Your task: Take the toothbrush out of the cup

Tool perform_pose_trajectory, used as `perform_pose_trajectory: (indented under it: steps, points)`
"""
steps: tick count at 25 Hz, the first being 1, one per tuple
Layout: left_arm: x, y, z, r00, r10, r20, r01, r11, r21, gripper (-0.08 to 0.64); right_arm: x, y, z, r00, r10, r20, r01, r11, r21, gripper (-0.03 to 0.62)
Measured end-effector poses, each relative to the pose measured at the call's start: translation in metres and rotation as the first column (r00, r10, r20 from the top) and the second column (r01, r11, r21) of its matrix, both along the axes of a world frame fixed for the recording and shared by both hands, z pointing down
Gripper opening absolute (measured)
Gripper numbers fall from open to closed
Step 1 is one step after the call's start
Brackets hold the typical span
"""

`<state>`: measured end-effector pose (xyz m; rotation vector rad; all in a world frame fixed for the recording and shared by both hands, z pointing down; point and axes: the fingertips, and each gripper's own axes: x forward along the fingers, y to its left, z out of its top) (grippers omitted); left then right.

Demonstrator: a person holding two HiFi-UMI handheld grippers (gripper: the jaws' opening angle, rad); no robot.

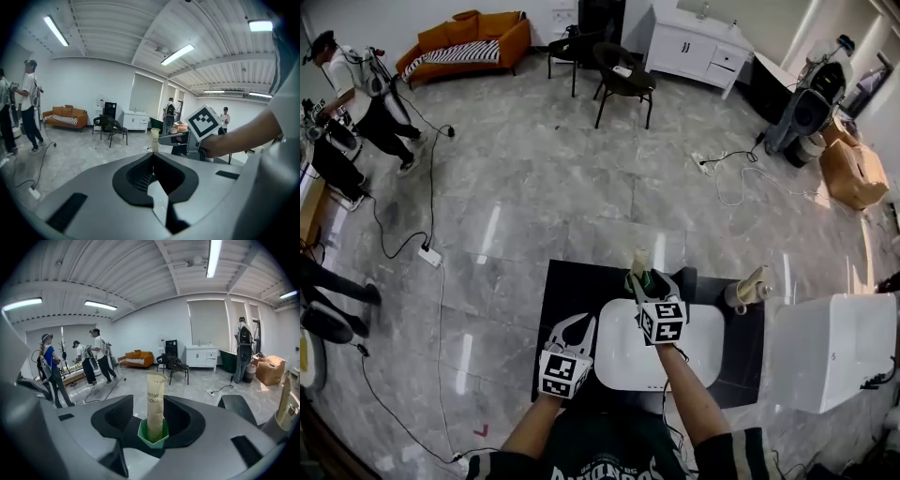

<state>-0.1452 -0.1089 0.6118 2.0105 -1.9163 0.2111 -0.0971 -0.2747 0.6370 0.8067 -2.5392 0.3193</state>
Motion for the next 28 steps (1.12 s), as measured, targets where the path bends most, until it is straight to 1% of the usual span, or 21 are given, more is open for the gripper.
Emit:
perform_pose_trajectory:
  steps: [3, 8, 10, 14, 16, 17, 19, 23, 28]
  points:
    - [-0.008, 0.002, 0.003, 1.000, -0.022, -0.007, 0.022, 1.000, -0.003, 0.011, -0.006, -0.011, 0.011, 1.000, -0.010, -0.025, 0.009, 1.000, -0.014, 0.209]
    - [-0.018, 0.011, 0.013, 0.999, -0.047, -0.019, 0.046, 0.999, -0.027, 0.011, -0.011, -0.020, 0.033, 0.995, -0.040, -0.087, 0.038, 0.999, -0.024, 0.207]
    - [-0.021, 0.015, 0.016, 0.998, -0.055, -0.022, 0.055, 0.998, -0.035, 0.011, -0.011, -0.023, 0.038, 0.996, -0.045, -0.080, 0.043, 0.998, -0.036, 0.207]
    - [-0.025, 0.020, 0.022, 0.998, -0.064, -0.021, 0.063, 0.997, -0.046, 0.012, -0.018, -0.024, 0.041, 0.995, -0.093, -0.042, 0.091, 0.995, -0.050, 0.207]
    - [-0.030, 0.021, 0.024, 0.997, -0.070, -0.020, 0.069, 0.996, -0.050, 0.011, -0.021, -0.026, 0.042, 0.995, -0.096, -0.042, 0.094, 0.994, -0.050, 0.206]
    - [-0.031, 0.022, 0.023, 0.997, -0.071, -0.020, 0.070, 0.996, -0.051, 0.011, -0.021, -0.027, 0.042, 0.995, -0.090, -0.044, 0.088, 0.995, -0.051, 0.196]
    - [-0.033, 0.022, 0.022, 0.997, -0.071, -0.018, 0.070, 0.996, -0.052, 0.011, -0.020, -0.029, 0.041, 0.995, -0.084, -0.051, 0.081, 0.995, -0.049, 0.153]
    - [-0.032, 0.023, 0.019, 0.997, -0.069, -0.018, 0.068, 0.996, -0.052, 0.012, -0.016, -0.025, 0.038, 0.994, -0.100, -0.052, 0.098, 0.994, -0.042, 0.130]
    - [-0.030, 0.023, 0.016, 0.998, -0.063, -0.018, 0.062, 0.997, -0.043, 0.011, -0.009, -0.020, 0.022, 0.995, -0.099, -0.021, 0.099, 0.995, -0.004, 0.105]
